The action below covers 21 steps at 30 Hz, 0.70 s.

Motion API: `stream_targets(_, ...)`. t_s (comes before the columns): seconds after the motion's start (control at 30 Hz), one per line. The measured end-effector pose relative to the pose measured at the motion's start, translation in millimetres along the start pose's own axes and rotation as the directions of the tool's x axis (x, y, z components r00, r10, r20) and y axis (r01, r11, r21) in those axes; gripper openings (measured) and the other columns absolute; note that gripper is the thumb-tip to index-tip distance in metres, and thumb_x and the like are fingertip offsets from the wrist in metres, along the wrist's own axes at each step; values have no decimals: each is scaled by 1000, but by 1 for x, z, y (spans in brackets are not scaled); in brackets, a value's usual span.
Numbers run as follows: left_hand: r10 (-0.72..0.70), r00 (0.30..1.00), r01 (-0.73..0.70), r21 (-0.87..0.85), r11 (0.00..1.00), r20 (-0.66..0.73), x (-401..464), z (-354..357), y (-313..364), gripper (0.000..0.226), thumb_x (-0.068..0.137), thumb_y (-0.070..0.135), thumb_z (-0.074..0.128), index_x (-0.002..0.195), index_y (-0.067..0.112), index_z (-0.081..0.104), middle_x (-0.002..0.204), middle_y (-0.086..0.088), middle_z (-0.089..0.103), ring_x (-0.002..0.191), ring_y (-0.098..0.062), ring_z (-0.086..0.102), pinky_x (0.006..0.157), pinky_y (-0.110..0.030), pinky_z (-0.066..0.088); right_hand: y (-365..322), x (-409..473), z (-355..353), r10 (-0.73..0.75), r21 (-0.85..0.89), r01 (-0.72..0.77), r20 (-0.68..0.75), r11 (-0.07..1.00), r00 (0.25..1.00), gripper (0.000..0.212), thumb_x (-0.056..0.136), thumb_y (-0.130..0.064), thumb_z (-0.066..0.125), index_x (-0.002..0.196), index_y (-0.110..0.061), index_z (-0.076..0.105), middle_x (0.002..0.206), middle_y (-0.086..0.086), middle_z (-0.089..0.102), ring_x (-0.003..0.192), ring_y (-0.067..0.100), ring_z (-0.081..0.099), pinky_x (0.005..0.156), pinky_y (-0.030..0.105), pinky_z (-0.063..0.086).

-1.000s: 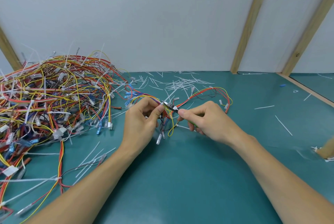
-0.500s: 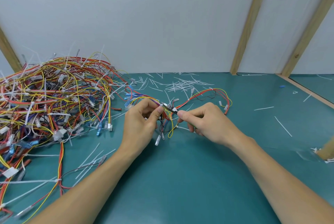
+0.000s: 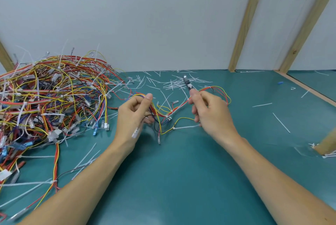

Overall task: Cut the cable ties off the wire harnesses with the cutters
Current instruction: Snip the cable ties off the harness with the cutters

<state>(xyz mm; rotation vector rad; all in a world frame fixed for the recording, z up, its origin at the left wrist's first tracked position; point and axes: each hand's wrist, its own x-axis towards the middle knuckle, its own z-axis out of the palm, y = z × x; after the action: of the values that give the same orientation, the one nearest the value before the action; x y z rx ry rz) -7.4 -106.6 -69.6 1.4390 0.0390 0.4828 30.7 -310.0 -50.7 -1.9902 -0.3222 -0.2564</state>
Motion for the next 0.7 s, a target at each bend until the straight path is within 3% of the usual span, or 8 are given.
stream_targets(0.1, -109, 994, 110, -63, 992, 31, 1, -2, 0, 28, 98, 28, 61, 80, 8, 56, 64, -3, 54, 54, -15, 57, 54, -24, 51, 0, 2, -4, 22, 71, -14, -115, 997, 993, 53, 89, -73, 51, 78, -24, 63, 68, -8, 66, 62, 19, 61, 75, 54, 58)
stream_targets(0.17, -183, 981, 189, -99, 977, 71, 2, -3, 1, 27, 99, 31, 58, 85, 8, 60, 68, -4, 58, 59, -15, 62, 58, -26, 53, 0, 4, -6, 48, 141, -30, -126, 990, 991, 35, 92, -56, 65, 81, -23, 64, 69, -7, 65, 60, 16, 59, 70, 51, 56)
stream_targets(0.27, -272, 953, 296, -205, 933, 137, 5, -3, 5, 27, 101, 33, 53, 86, 13, 62, 66, 0, 60, 54, -12, 59, 65, -31, 54, -1, 5, -8, 35, 230, -24, -44, 973, 998, 13, 92, -16, 74, 89, -14, 62, 67, -8, 65, 57, 12, 56, 60, 40, 52)
stream_targets(0.37, -327, 909, 407, -382, 830, 258, 7, -3, 10, 27, 97, 32, 52, 81, 14, 64, 64, 3, 54, 44, -9, 48, 60, -30, 59, -6, 1, -6, -64, 254, 43, 76, 966, 995, 16, 89, 1, 72, 94, -7, 60, 85, -2, 76, 66, 5, 63, 64, 20, 48)
stream_targets(0.5, -335, 864, 487, -462, 741, 375, 5, -5, 14, 20, 89, 33, 55, 81, 16, 61, 64, 6, 49, 40, -7, 41, 60, -28, 59, -12, -8, 1, -148, 187, 98, 275, 977, 950, 17, 87, 2, 74, 93, -8, 63, 94, -6, 79, 75, 8, 68, 72, 18, 52)
stream_targets(0.7, -404, 849, 509, -320, 799, 339, 7, -4, 9, 24, 87, 43, 58, 85, 19, 62, 62, 10, 54, 40, -4, 40, 57, -21, 39, -12, -14, 8, -174, 94, 151, 343, 984, 923, 24, 86, -4, 78, 87, -21, 61, 85, -4, 75, 79, 19, 71, 79, 33, 57)
